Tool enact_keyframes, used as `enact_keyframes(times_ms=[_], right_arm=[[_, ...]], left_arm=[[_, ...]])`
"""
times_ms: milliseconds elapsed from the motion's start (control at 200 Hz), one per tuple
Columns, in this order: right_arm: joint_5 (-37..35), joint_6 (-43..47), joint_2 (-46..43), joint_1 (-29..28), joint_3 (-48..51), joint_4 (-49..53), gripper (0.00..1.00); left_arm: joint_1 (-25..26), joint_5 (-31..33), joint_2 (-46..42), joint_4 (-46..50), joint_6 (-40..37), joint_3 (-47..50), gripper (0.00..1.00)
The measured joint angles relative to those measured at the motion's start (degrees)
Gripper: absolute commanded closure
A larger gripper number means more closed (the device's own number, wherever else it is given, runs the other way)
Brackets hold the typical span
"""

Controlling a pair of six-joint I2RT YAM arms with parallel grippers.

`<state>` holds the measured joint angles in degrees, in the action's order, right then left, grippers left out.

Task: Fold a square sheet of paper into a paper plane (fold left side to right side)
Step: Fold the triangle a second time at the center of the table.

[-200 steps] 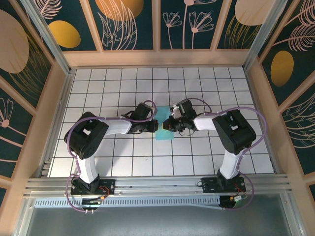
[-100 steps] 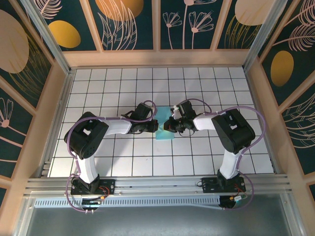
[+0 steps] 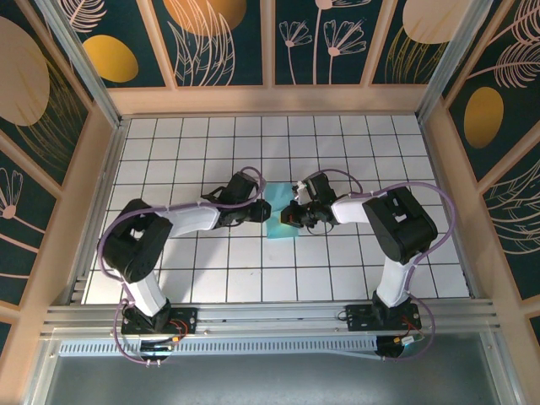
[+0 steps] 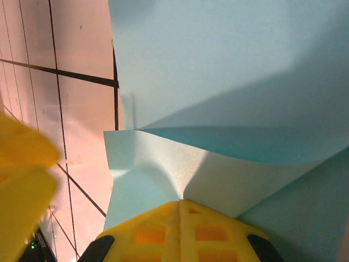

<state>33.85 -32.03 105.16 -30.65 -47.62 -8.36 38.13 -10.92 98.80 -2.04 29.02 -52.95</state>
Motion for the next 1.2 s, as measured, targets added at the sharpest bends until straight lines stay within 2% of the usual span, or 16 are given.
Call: enact_keyframes(times_ms=[155,365,681,1201], right_arm=[[0.0,0.0,0.0,0.0,0.0,0.0,1.0],[0.0,0.0,0.0,0.0,0.0,0.0,1.0],[0.0,0.0,0.0,0.0,0.0,0.0,1.0],[0.0,0.2,0.0,0.0,0.0,0.0,1.0]], left_arm=[[0.0,-1.0,-5.6,0.0,1.7,1.5,0.88],[0.0,-8.8,-8.7,-5.3,9.0,9.1,0.96],[1.0,-16.4,-3.7,-11.9,14.9,10.9,0.98],[1.6,-16.7,1.9,-13.0,15.5,10.8,0.99]])
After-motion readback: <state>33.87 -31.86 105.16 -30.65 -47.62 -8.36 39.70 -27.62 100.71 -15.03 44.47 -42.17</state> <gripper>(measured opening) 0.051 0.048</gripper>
